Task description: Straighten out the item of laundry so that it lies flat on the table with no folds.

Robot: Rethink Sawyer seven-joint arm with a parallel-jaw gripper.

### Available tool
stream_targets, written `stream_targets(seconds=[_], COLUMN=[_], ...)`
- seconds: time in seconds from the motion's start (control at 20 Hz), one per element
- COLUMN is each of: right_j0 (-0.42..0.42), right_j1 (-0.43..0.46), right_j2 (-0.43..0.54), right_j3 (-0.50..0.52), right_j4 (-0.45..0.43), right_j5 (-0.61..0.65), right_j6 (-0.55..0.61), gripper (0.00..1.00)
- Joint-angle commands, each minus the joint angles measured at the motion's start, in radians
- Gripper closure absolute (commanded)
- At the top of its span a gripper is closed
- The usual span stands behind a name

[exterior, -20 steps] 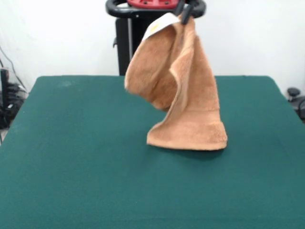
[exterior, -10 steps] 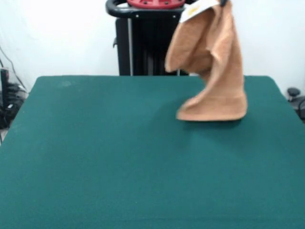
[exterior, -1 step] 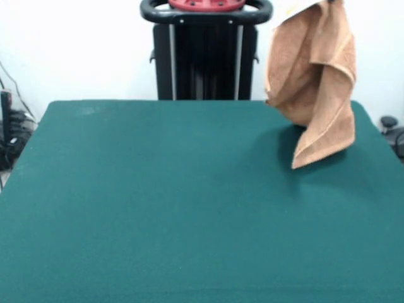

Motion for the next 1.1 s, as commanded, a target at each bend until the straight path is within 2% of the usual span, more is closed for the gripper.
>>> stream_targets(seconds=[0.05,0.2,0.55,0.75,1.1], right_j0=[0.028,0.048,0.115,0.115,0.202], right_j1=[0.005,0.003,-0.002,-0.006,-0.016], right_j2=[0.139,0.156,0.137,0.169,0.143], right_j3=[0.174,0.218,0.253,0.295,0.296], right_j4=[0.118,0.160,0.197,0.244,0.273], right_j5=[0.078,0.030,0.004,-0.039,0.005], right_j6=[0.348,0.345,0.348,0.323,0.377], gripper=[1.00,1.00,1.00,1.00,1.00])
